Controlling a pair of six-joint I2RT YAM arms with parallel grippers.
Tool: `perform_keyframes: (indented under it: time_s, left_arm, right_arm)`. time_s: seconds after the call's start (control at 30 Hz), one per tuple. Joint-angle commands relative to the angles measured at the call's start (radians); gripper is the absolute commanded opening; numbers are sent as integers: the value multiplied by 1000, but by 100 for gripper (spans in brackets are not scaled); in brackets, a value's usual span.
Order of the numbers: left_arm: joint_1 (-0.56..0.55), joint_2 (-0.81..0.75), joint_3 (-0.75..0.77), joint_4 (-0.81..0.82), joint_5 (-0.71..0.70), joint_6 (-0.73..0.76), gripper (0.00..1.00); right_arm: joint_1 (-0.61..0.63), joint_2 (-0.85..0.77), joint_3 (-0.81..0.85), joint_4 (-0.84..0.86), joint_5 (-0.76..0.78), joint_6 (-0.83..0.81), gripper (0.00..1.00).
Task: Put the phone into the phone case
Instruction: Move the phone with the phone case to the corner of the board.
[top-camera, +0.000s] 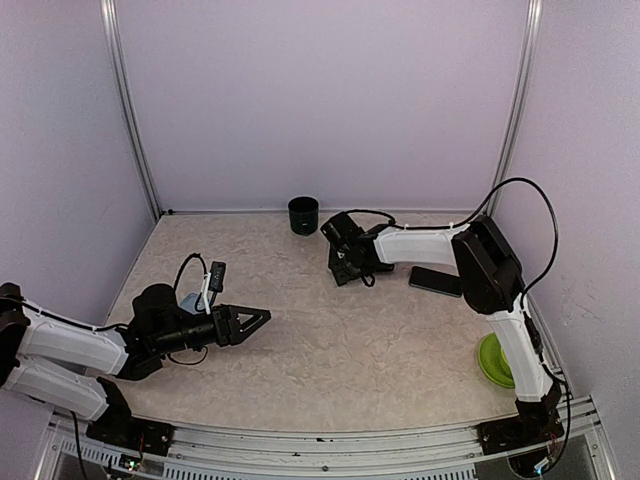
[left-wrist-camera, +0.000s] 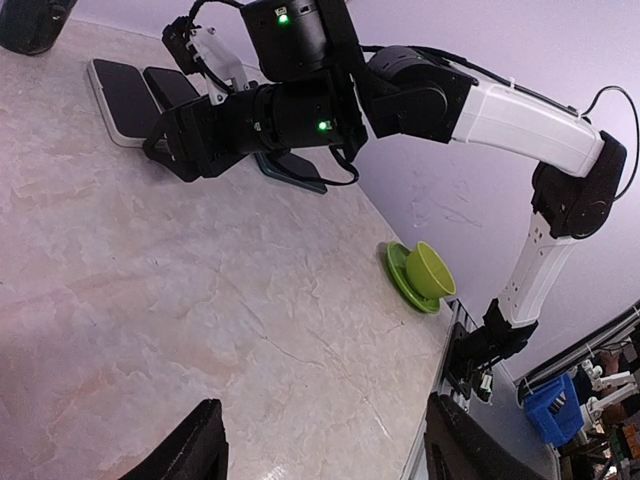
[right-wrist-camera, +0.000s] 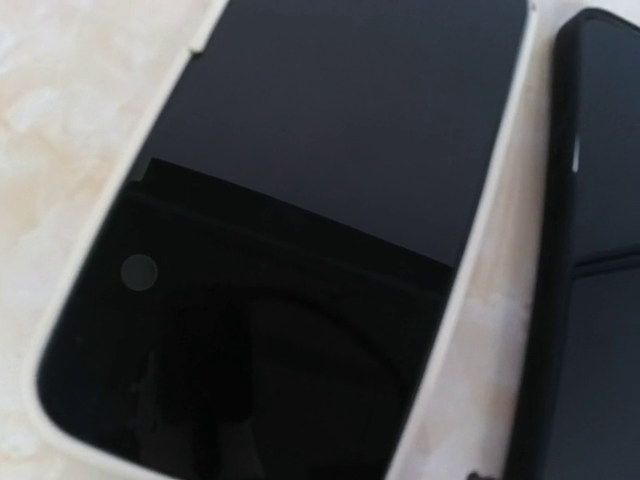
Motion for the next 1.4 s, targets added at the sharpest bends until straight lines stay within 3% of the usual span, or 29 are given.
perform_keyframes:
  time_s: [0.0, 0.43, 0.57, 0.77, 1.03, 1.37]
  left_arm:
    - [-2, 1, 27, 6, 7, 9, 66]
    - [0, 5, 43, -11, 0, 19, 66]
    - [5, -24, 51, -77, -63, 30, 66]
    - [28, -114, 58, -213, -192, 44, 67]
    - [76, -212, 54, -390, -372, 14, 67]
    - [158, -243, 40, -508, -447, -27, 67]
  right_arm:
    - [-24, 57, 14, -75, 28, -8, 62]
    - [-25, 6, -30, -58, 11, -14, 63]
    - [-20, -44, -63, -48, -15, -19, 65]
    - [-3, -189, -181, 18, -104, -30, 77]
    - [13, -360, -353, 77, -154, -5, 80]
    - [8, -535, -583, 125, -101, 40, 82]
